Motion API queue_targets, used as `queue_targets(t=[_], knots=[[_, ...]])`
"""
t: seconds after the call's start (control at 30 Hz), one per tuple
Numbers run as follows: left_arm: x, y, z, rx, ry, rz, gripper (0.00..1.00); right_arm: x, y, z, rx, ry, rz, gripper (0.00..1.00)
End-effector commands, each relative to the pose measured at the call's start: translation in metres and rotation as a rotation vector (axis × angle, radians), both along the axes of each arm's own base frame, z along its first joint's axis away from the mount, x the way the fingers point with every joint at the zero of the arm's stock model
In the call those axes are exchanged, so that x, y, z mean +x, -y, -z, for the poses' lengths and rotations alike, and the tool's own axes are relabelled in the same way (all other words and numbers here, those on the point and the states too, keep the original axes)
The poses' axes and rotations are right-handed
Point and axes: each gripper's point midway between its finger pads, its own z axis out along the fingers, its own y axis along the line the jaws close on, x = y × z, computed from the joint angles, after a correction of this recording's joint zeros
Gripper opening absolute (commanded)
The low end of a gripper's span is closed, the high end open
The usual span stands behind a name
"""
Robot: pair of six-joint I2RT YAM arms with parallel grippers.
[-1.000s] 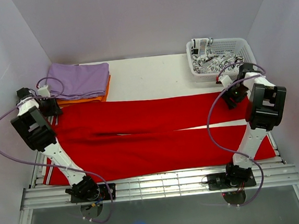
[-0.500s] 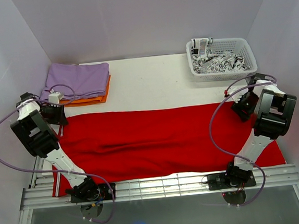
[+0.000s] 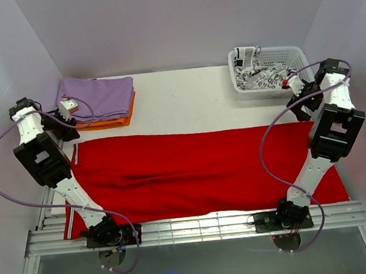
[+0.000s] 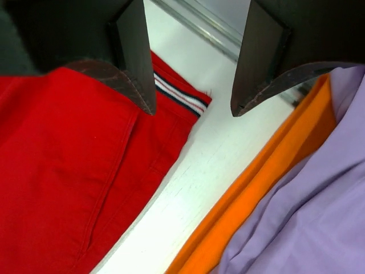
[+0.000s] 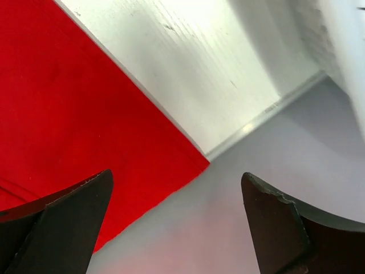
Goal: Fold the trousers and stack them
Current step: Flatten the trousers out
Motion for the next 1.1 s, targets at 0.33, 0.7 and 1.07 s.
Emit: queue_targets(t=[0.33,0.7,1.07], knots=[[-0.007,0.054,0.073,-0.025,-0.151,0.300,0.63,0.017,-0.006,0.042,0.024,-0.095,-0.358,0.97],[-0.033,0.015,0.122,0.221,-0.248,0.368,0.26,0.012,-0.010,0.052,-0.009,-0.130,-0.449,0.95],[-0.022,-0.025,0.114,0.367,-0.212,0.406,0.02,0.019,-0.025,0.070,-0.037,-0.132,-0.496,0.90]])
